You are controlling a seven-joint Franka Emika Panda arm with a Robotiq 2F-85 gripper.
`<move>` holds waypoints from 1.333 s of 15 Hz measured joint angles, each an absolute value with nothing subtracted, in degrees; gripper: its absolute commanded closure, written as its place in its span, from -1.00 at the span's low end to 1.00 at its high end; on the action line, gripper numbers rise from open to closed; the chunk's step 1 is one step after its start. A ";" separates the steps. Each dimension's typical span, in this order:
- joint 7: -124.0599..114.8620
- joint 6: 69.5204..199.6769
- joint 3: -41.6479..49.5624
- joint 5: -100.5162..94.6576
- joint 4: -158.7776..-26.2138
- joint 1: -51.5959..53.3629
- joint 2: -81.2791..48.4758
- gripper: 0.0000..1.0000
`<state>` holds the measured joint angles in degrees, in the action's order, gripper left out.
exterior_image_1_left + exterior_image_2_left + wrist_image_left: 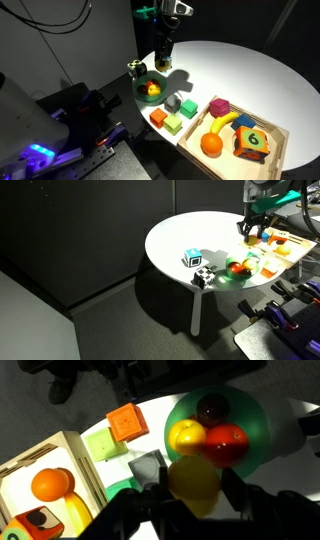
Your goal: Pick up the yellow lemon and put it on the tray
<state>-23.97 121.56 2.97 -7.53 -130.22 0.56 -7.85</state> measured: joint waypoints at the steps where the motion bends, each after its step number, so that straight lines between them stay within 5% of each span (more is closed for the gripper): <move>1: -23.72 121.05 3.41 -7.10 -129.58 -0.09 -7.85 0.38; 20: -13.99 128.37 11.34 3.79 -125.20 -11.17 -9.46 0.38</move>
